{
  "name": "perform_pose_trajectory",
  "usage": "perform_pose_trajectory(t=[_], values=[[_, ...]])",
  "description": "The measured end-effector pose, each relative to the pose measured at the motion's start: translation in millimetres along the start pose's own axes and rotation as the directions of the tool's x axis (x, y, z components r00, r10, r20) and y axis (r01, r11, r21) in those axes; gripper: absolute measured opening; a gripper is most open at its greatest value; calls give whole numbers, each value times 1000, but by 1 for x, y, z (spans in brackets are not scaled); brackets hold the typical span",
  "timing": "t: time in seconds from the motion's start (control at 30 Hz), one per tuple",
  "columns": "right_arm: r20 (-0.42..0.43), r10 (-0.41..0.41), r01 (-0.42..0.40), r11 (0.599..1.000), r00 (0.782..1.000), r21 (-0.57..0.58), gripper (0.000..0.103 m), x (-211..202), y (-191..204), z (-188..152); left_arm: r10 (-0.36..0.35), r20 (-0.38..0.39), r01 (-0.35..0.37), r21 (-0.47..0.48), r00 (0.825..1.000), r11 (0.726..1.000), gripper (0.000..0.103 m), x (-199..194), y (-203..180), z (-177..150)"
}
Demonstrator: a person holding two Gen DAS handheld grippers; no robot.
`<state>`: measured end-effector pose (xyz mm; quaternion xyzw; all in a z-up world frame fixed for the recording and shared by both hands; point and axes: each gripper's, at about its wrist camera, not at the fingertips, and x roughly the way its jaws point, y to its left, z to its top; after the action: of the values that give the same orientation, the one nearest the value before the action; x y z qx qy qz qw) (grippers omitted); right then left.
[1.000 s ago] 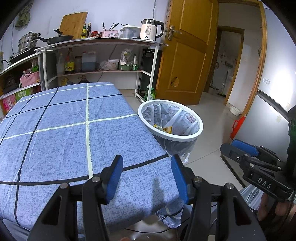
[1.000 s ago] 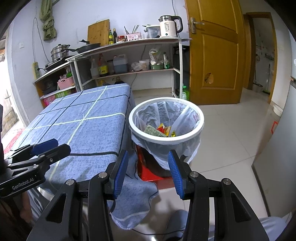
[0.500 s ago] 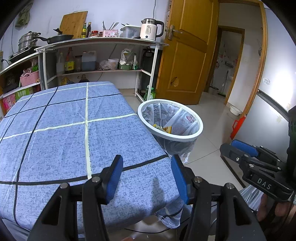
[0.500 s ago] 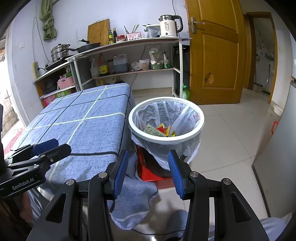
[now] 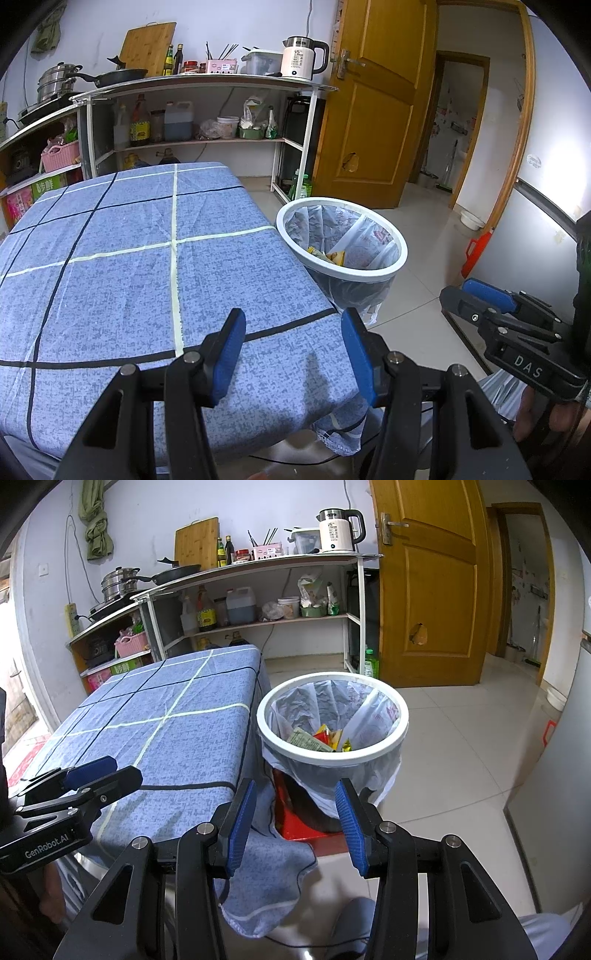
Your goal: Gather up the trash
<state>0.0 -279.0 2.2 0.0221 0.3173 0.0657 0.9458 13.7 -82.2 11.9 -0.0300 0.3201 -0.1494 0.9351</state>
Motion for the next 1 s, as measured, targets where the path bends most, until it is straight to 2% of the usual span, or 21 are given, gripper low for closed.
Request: perform_pose_trajectory(t=[1.0], values=[[0,-1,1,1000,1000,0,46,0,0,1,18,3,-18,16,1000,1000,56,2,-3,-2]])
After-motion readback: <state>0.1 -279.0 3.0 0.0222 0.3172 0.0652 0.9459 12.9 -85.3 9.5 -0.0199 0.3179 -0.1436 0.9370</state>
